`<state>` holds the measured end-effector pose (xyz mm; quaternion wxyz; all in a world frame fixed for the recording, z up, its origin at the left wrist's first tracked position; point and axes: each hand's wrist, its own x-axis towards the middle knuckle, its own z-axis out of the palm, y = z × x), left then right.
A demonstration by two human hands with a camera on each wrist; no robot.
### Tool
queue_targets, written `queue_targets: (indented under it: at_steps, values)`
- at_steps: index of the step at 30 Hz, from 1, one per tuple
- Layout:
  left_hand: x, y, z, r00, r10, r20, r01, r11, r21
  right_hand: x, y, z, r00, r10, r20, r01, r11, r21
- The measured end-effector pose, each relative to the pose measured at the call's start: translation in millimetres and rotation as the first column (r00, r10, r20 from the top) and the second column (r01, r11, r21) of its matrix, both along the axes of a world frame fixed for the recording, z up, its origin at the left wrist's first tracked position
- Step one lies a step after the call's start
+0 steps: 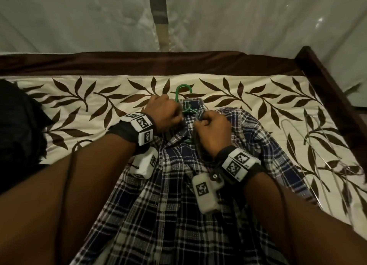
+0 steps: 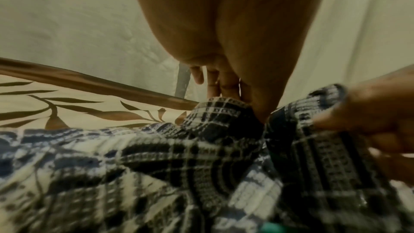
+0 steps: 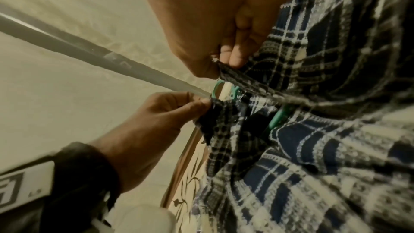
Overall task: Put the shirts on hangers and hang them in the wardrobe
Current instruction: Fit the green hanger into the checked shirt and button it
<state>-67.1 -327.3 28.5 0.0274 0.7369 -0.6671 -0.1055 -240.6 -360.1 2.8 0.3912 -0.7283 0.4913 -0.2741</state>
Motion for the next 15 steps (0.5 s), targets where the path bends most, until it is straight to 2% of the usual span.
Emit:
queue_targets:
  at_steps: [4, 6, 9, 11, 15]
  values:
    - [-7.7, 0.2, 17.6, 0.987, 0.086, -0.134, -0.084, 0.996, 0.017, 10.5, 16.4, -3.2, 0.996, 0.002, 0.088, -0.01, 0.996, 0.091]
    - [-5.9, 2.3, 21.2, 0.952, 0.146, -0.27, -0.134, 0.989, 0.065, 9.2, 20.7, -6.6, 0.993, -0.041, 0.107, 0.027, 0.992, 0.125]
    - [-2.6, 10.5, 24.0, 0.878, 0.2, -0.434, -0.18, 0.98, 0.087, 1.2, 21.9, -3.0, 0.969, -0.098, 0.225, 0.023, 0.949, 0.315]
    - [-2.9, 15.1, 22.8, 0.856, 0.203, -0.476, -0.194, 0.979, 0.068, -3.1, 20.7, 1.6, 0.95, -0.127, 0.286, -0.009, 0.902, 0.433]
    - [-7.6, 21.3, 16.7, 0.817, 0.246, -0.521, -0.256, 0.965, 0.054, -1.0, 16.7, 6.0, 0.925, -0.214, 0.315, 0.031, 0.867, 0.497]
